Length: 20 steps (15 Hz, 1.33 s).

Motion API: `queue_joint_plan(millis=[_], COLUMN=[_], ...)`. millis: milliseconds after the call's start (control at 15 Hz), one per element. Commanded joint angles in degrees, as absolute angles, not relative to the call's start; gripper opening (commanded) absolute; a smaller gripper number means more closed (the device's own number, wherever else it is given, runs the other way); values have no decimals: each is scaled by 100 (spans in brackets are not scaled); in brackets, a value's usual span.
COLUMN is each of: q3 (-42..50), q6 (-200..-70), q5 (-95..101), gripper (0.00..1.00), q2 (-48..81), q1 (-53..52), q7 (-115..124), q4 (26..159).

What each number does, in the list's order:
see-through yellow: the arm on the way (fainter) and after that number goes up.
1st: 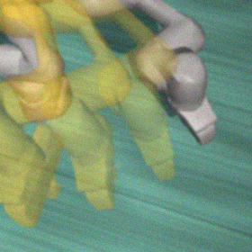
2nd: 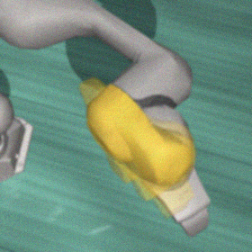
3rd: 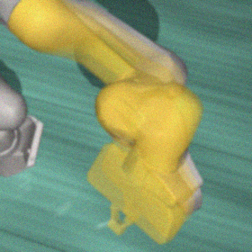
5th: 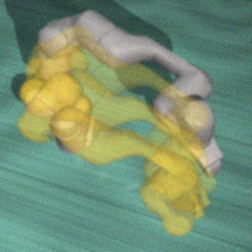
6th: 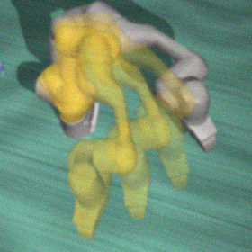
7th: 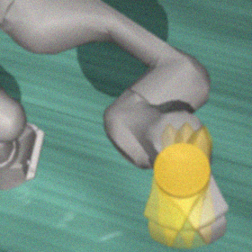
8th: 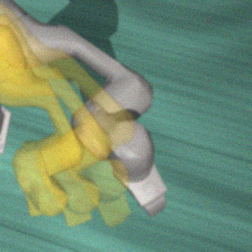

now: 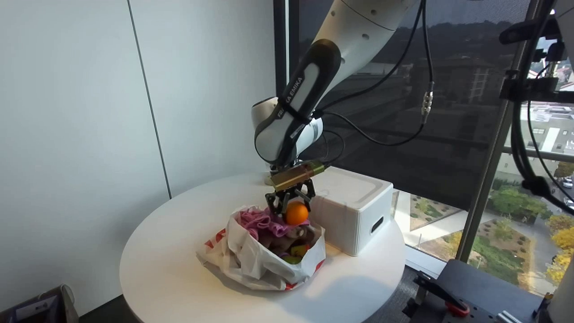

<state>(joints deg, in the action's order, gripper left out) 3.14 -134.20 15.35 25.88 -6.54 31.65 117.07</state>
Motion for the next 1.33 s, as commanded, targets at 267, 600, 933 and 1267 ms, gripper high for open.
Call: queue_joint_plan(millis=[267,600,933,1267], q3=[52,-75,-60,-63], q6=[-13218,-13279,-13112,-13046], q5=[1578,1776,2083,2031], gripper=[58,58,58,100], q2=[2283,2729,3113,3108], q1=[-739,-798,-930,-885], q7=[1152,197,-40,-37], q4=[11981,11844,11779,11723])
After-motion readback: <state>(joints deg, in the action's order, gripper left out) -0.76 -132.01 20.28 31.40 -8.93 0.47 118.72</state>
